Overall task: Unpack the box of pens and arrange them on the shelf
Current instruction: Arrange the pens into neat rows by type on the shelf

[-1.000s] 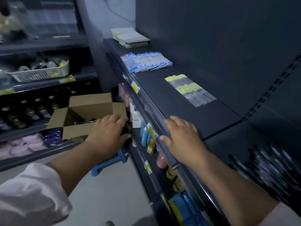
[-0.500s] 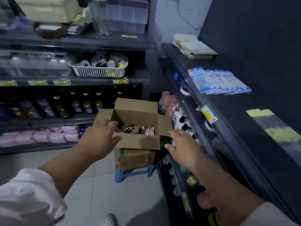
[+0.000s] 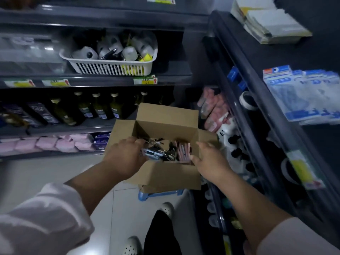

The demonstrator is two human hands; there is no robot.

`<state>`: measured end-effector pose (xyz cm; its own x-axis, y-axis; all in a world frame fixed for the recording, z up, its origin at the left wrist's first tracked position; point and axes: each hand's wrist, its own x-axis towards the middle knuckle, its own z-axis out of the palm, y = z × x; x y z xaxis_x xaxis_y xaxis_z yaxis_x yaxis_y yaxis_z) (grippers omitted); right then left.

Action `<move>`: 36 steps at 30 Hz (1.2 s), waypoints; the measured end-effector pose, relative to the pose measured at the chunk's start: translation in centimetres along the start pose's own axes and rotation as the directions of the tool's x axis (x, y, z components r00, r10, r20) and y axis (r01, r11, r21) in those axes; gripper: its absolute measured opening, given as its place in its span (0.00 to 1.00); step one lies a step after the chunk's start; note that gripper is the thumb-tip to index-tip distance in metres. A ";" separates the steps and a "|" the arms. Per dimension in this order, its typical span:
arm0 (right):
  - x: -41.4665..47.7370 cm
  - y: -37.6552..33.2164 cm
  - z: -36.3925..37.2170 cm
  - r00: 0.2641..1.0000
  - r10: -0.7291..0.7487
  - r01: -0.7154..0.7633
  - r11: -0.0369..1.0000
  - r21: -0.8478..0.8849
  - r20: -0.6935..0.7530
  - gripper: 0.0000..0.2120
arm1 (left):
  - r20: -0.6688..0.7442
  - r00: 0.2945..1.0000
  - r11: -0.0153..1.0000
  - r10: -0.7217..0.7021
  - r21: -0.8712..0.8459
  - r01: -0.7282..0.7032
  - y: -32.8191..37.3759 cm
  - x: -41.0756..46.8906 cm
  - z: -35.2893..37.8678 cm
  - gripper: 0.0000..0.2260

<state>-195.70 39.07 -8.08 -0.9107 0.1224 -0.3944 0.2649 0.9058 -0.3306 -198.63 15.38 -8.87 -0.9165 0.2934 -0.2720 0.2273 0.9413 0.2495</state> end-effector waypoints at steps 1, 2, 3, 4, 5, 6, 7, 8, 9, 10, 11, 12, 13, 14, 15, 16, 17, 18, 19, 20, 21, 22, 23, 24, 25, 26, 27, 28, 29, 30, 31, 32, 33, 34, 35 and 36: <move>1.8 0.2 0.4 1.000 -0.001 0.001 1.000 -0.002 0.015 0.25 | 0.013 1.000 1.000 -0.010 0.002 0.010 0.1 1.4 0.5 0.21; 3.7 0.5 0.8 1.000 0.000 0.000 1.000 0.002 0.029 0.25 | 0.026 1.000 1.000 -0.018 0.015 0.018 0.1 2.8 1.0 0.22; 5.5 0.7 1.4 0.999 0.004 -0.005 1.000 0.011 0.044 0.25 | 0.042 0.999 0.999 -0.024 0.032 0.023 0.2 4.3 1.5 0.23; 7.2 1.0 2.0 0.998 0.010 -0.012 1.000 0.024 0.061 0.25 | 0.059 0.998 0.999 -0.027 0.044 0.025 0.2 5.7 2.0 0.24; 8.9 1.2 2.6 0.996 0.021 -0.024 0.999 0.039 0.083 0.24 | 0.076 0.997 0.998 -0.029 0.058 0.025 0.1 7.1 2.7 0.25; 10.5 1.4 3.3 0.994 0.038 -0.043 0.998 0.051 0.106 0.23 | 0.091 0.995 0.997 -0.029 0.074 0.022 -0.1 8.5 3.5 0.26; 12.1 1.7 4.2 0.990 0.057 -0.065 0.996 0.057 0.129 0.22 | 0.108 0.994 0.996 -0.028 0.089 0.018 -0.3 9.8 4.2 0.26; 13.7 2.0 5.1 0.986 0.070 -0.079 0.995 0.060 0.152 0.20 | 0.123 0.992 0.995 -0.027 0.097 0.015 -0.6 11.2 5.0 0.27; 15.1 2.4 5.9 0.982 0.076 -0.088 0.994 0.058 0.174 0.17 | 0.139 0.990 0.995 -0.024 0.104 0.009 -0.9 12.5 5.9 0.27; 16.5 2.7 6.9 0.978 0.083 -0.096 0.993 0.061 0.190 0.14 | 0.156 0.988 0.994 -0.019 0.109 0.002 -1.2 13.9 6.8 0.27; 17.8 3.1 7.8 0.974 0.093 -0.110 0.991 0.076 0.205 0.11 | 0.173 0.985 0.993 -0.010 0.117 -0.011 -1.5 15.1 7.9 0.27; 19.0 3.5 8.9 0.973 0.096 -0.121 0.987 0.107 0.211 0.10 | 0.184 0.983 0.992 0.007 0.123 -0.030 -1.8 16.4 9.0 0.27; 20.2 4.0 9.9 0.972 0.102 -0.133 0.982 0.135 0.212 0.12 | 0.189 0.982 0.990 0.029 0.128 -0.054 -2.1 17.6 10.2 0.27; 21.2 4.5 11.0 0.971 0.121 -0.156 0.975 0.161 0.207 0.15 | 0.189 0.980 0.987 0.059 0.133 -0.085 -2.5 18.8 11.5 0.27; 22.2 4.9 12.1 0.967 0.155 -0.192 0.965 0.179 0.201 0.18 | 0.193 0.978 0.984 0.085 0.140 -0.113 -2.9 19.9 12.8 0.27; 23.2 5.5 13.2 0.963 0.190 -0.227 0.955 0.192 0.189 0.21 | 0.195 0.976 0.980 0.101 0.148 -0.131 -3.2 21.0 14.1 0.27; 24.2 6.0 14.5 0.957 0.225 -0.260 0.945 0.199 0.180 0.24 | 0.202 0.973 0.978 0.107 0.154 -0.140 -3.5 22.1 15.3 0.27; 25.1 6.5 15.7 0.950 0.256 -0.292 0.932 0.214 0.181 0.27 | 0.212 0.971 0.977 0.109 0.157 -0.144 -3.8 23.2 16.5 0.28; 25.9 6.7 16.8 0.939 0.285 -0.327 0.914 0.238 0.195 0.32 | 0.221 0.969 0.976 0.108 0.162 -0.145 -4.1 24.2 17.5 0.29; 26.6 7.0 17.9 0.926 0.314 -0.363 0.893 0.267 0.209 0.36 | 0.229 0.968 0.975 0.106 0.168 -0.146 -4.3 25.2 18.5 0.30; 27.2 7.2 18.9 0.914 0.343 -0.396 0.874 0.283 0.218 0.39 | 0.242 0.965 0.974 0.104 0.174 -0.149 -4.6 26.1 19.4 0.31; 27.7 7.4 19.8 0.901 0.368 -0.423 0.860 0.285 0.229 0.41 | 0.262 0.959 0.971 0.105 0.183 -0.156 -4.9 27.0 20.3 0.33; 28.2 7.6 20.6 0.890 0.388 -0.445 0.852 0.275 0.238 0.42 | 0.286 0.952 0.966 0.108 0.197 -0.168 -5.3 27.7 21.2 0.35; 28.5 7.6 21.2 0.882 0.403 -0.459 0.851 0.255 0.243 0.42 | 0.309 0.945 0.961 0.108 0.209 -0.179 -5.8 28.4 22.0 0.37; 28.9 7.5 21.7 0.877 0.421 -0.469 0.855 0.221 0.232 0.43 | 0.332 0.937 0.959 0.108 0.212 -0.186 -6.2 29.0 22.7 0.39; 29.2 7.6 22.2 0.877 0.435 -0.470 0.864 0.180 0.203 0.43 | 0.349 0.931 0.960 0.109 0.208 -0.190 -6.5 29.5 23.3 0.40; 29.4 7.7 22.7 0.881 0.441 -0.465 0.873 0.147 0.169 0.44 | 0.363 0.926 0.961 0.108 0.199 -0.190 -6.8 29.9 23.9 0.41; 29.6 7.8 23.1 0.889 0.436 -0.453 0.881 0.138 0.136 0.45 | 0.373 0.922 0.964 0.102 0.191 -0.184 -7.1 30.1 24.4 0.41; 29.8 7.9 23.5 0.900 0.420 -0.434 0.889 0.147 0.114 0.44 | 0.378 0.921 0.968 0.094 0.182 -0.173 -7.3 30.4 24.8 0.41; 29.9 8.0 23.8 0.911 0.399 -0.411 0.898 0.157 0.100 0.42 | 0.375 0.923 0.971 0.086 0.176 -0.162 -7.4 30.5 25.2 0.40; 30.0 8.1 24.0 0.919 0.382 -0.393 0.907 0.154 0.096 0.40 | 0.367 0.927 0.972 0.083 0.174 -0.156 -7.6 30.6 25.5 0.39; 30.2 8.1 24.2 0.926 0.365 -0.376 0.916 0.140 0.100 0.38 | 0.355 0.931 0.971 0.085 0.180 -0.157 -7.6 30.7 25.7 0.37; 30.4 8.0 24.2 0.929 0.350 -0.363 0.924 0.119 0.116 0.36 | 0.346 0.934 0.968 0.091 0.190 -0.164 -7.6 30.7 25.9 0.36; 30.6 8.0 24.2 0.930 0.340 -0.355 0.929 0.105 0.137 0.36 | 0.340 0.936 0.964 0.096 0.203 -0.172 -7.5 30.7 26.0 0.35; 30.9 8.0 24.2 0.928 0.337 -0.355 0.929 0.104 0.158 0.36 | 0.338 0.936 0.961 0.099 0.213 -0.178 -7.4 30.7 26.2 0.34; 31.1 8.0 24.3 0.922 0.342 -0.366 0.923 0.120 0.182 0.37 | 0.334 0.937 0.959 0.100 0.219 -0.180 -7.3 30.6 26.3 0.33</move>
<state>-214.22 40.23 -43.80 -0.6911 0.3489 -0.6329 0.6159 0.7426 -0.2631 -219.72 21.91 -43.45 -0.7260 0.4250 -0.5407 0.4554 0.8862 0.0851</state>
